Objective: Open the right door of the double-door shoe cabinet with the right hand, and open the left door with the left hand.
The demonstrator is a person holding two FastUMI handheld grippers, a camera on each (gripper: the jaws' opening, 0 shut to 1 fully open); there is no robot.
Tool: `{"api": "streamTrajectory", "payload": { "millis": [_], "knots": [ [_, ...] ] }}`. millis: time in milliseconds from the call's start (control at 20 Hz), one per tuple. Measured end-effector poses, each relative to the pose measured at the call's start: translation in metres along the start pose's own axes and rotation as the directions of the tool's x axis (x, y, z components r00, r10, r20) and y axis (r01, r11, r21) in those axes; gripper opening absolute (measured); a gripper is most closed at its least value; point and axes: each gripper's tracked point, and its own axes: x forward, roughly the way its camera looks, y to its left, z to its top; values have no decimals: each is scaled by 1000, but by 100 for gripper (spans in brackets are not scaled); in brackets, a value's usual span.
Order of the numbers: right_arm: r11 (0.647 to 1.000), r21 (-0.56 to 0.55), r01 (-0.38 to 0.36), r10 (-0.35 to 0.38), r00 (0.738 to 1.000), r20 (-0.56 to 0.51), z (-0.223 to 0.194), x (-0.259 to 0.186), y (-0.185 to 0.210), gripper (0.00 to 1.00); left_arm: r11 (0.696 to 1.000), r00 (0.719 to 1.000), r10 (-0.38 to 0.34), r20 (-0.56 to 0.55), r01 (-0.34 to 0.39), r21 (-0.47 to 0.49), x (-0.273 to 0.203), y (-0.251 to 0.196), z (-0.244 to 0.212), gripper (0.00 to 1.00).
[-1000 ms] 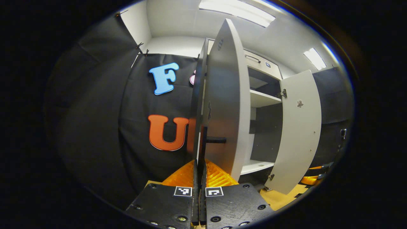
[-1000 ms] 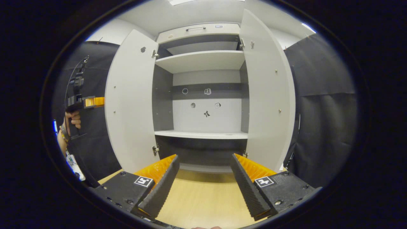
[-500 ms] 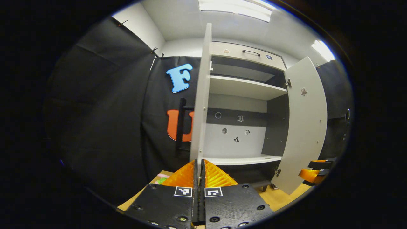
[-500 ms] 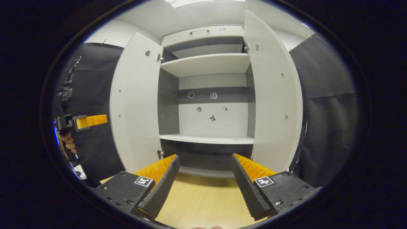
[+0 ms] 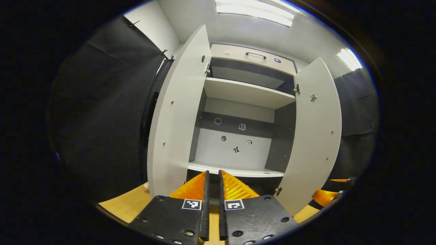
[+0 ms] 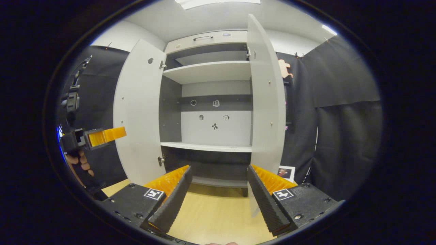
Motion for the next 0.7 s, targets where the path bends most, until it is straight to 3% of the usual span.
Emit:
{"api": "streamTrajectory", "payload": {
  "millis": [50, 100, 150, 200, 250, 300, 400, 700],
  "knots": [
    [1000, 3, 6, -6, 1000, -8, -3, -1, -4, 100, 1000, 1000, 11, 4, -11, 19, 1, 0, -2, 17],
    [1000, 4, 8, -8, 1000, -20, -5, -1, -7, 100, 999, 1000, 18, 0, -18, 37, 1, 0, -5, 37],
    [1000, 7, 11, -11, 1000, -27, -7, -1, -10, 100, 999, 1000, 12, -10, -12, 49, 1, -4, -7, 46],
    [1000, 9, 12, -12, 999, -30, -7, -3, -11, 100, 999, 1000, -2, -21, 3, 53, 1, -9, -10, 68],
    [1000, 9, 14, -14, 999, -31, -8, -2, -13, 100, 998, 1000, 0, -15, 0, 56, 0, -11, -9, 64],
    [1000, 6, 17, -16, 999, -34, -9, -3, -14, 100, 998, 1000, -1, 1, 1, 59, -1, -13, -6, 86],
    [1000, -9, 15, -15, 999, -51, -13, -3, -13, 100, 997, 999, 4, 31, -7, 71, -1, -15, 0, 92],
    [1000, 10, 12, -12, 1000, -15, -4, -4, -6, 100, 995, 999, -20, 45, 15, 99, -6, -21, 1, 94]
  ]
}}
